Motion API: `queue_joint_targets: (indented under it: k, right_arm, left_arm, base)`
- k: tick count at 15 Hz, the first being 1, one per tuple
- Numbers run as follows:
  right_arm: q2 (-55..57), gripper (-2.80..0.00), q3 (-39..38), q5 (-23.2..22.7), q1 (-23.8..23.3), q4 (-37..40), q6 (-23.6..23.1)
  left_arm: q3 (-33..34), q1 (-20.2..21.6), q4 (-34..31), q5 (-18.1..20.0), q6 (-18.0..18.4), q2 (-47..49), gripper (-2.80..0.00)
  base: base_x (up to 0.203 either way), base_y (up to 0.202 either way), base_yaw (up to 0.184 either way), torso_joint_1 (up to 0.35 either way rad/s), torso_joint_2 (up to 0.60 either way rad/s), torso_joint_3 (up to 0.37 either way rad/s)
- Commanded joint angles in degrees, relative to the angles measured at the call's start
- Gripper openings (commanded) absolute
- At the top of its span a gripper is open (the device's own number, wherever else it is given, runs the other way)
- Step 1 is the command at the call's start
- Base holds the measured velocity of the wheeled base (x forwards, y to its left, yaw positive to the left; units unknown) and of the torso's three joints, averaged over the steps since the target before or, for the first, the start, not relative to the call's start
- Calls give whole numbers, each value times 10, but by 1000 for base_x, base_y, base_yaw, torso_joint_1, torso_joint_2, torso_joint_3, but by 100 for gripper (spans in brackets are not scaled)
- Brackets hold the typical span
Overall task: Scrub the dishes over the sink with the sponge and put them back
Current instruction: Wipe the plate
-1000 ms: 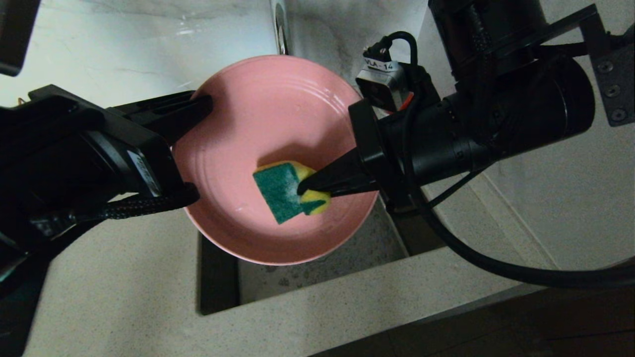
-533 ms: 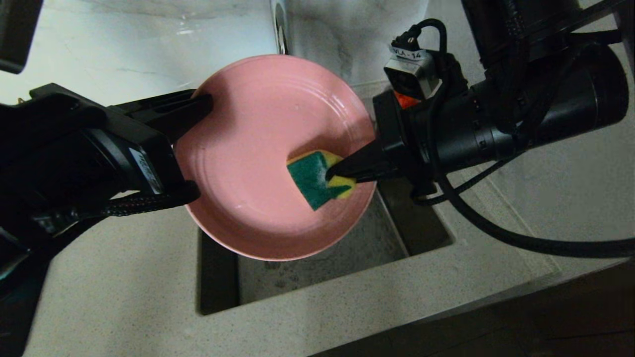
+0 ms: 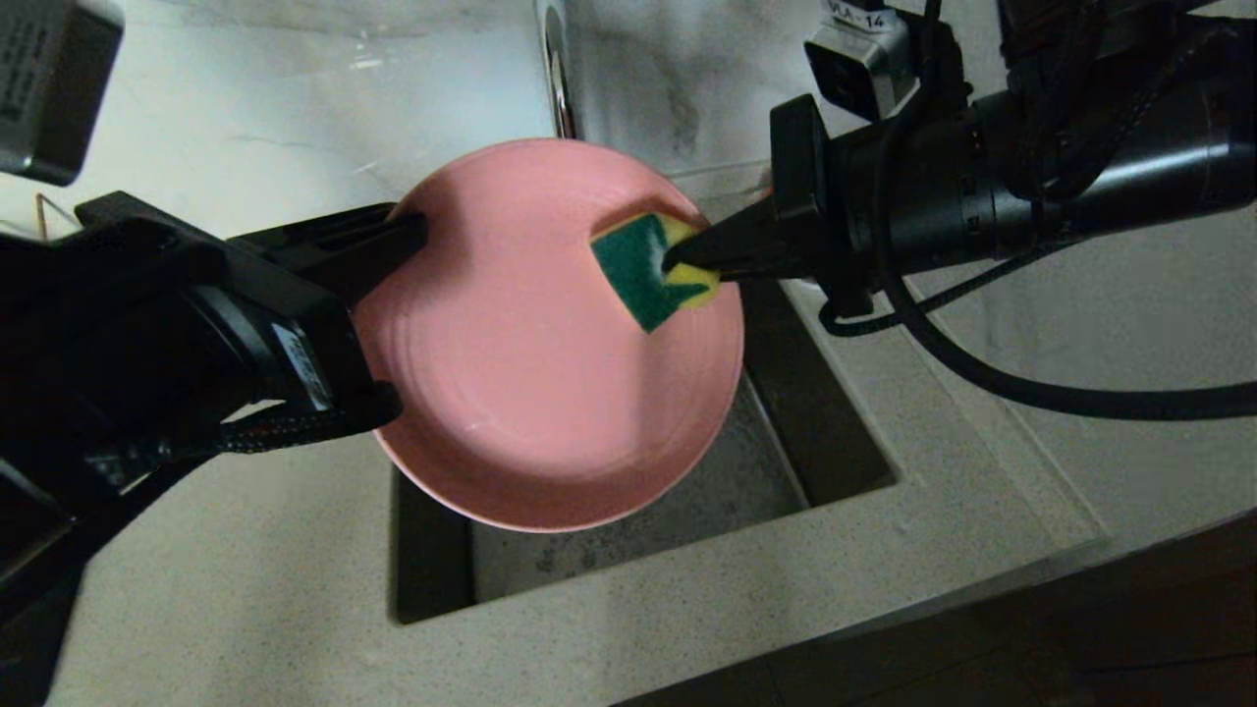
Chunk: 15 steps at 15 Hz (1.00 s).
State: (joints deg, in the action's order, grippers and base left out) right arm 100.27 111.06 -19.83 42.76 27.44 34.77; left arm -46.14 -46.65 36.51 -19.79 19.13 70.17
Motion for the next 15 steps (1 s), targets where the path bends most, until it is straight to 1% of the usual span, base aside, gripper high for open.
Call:
queue_joint_targets:
  k: [1,4,7,11,14,15]
  right_arm:
    - [10,-280,3,-2,13,-13,0]
    - [23,-280,3,-4,48,-9,-3]
    - [33,-280,1,-1,78,29,-2]
    - [28,-280,-5,3,82,93,-1]
    - [22,-280,-9,59,77,108,-1]
    - [19,-280,-11,71,75,107,-1]
  left_arm:
    - [10,0,3,-1,0,2,-280]
    - [9,0,4,-1,-1,3,-280]
    - [3,1,4,-2,-1,5,-280]
    - [-7,2,5,-3,-1,8,-280]
    - [-17,2,5,-3,-1,11,-280]
    - [-19,2,5,-3,-1,11,-280]
  base:
    - [0,0,0,0,0,0]
    - [0,0,0,0,0,0]
    - [0,0,0,0,0,0]
    - [0,0,0,0,0,0]
    - [0,0,0,0,0,0]
    - [0,0,0,0,0,0]
